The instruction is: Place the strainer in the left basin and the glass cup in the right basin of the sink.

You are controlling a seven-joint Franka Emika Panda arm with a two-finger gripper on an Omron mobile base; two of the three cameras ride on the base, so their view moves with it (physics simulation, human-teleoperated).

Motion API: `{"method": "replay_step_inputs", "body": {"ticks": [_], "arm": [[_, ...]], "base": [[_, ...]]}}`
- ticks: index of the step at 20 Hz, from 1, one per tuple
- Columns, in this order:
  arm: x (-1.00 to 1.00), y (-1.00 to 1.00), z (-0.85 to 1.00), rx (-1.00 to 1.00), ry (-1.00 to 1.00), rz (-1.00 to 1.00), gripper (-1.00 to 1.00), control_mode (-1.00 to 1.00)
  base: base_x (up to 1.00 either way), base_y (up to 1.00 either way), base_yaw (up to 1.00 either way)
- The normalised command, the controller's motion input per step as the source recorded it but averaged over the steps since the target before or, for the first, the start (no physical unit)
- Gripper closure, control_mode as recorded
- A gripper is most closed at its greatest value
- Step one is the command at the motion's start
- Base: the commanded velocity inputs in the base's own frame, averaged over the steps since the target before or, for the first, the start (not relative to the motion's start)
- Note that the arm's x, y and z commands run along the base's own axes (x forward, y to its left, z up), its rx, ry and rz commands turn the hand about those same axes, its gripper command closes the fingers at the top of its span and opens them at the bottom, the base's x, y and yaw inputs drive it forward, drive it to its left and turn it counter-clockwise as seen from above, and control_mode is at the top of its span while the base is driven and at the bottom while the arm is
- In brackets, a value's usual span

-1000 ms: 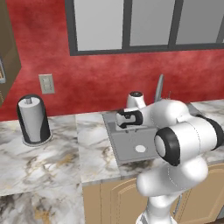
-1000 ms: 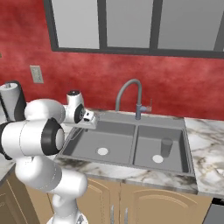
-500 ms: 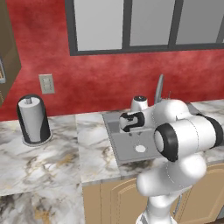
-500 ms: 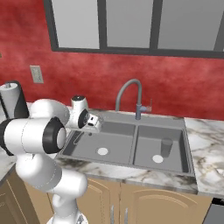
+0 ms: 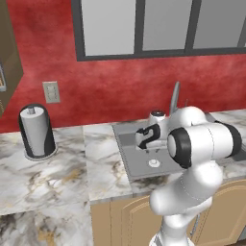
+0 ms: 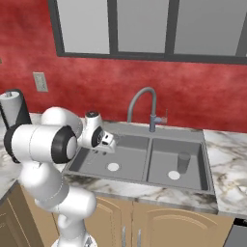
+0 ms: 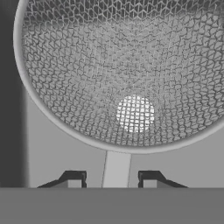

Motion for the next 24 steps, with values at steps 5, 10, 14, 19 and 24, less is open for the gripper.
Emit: {"method": "replay_step_inputs", "body": {"ticks": [5,10,14,19,24], "arm": [[0.01,0.0,-0.28,0.03,0.03,-0.12,1.0,-1.0],[0.06,-0.03,-0.17,0.06,0.02,-0.2,1.0,-1.0],[0.0,-0.11,-0.11,0.06,0.02,-0.21,1.0,-1.0],[0.05,-0.04,-0.22,0.03,0.04,-0.2,1.0,-1.0],[0.27,-0.06,-0.36,0.01,0.08,-0.13,1.0,-1.0]], "base": [[0.0,0.0,0.0],[0.0,0.0,0.0],[0.0,0.0,0.0],[0.0,0.0,0.0],[0.0,0.0,0.0]]}}
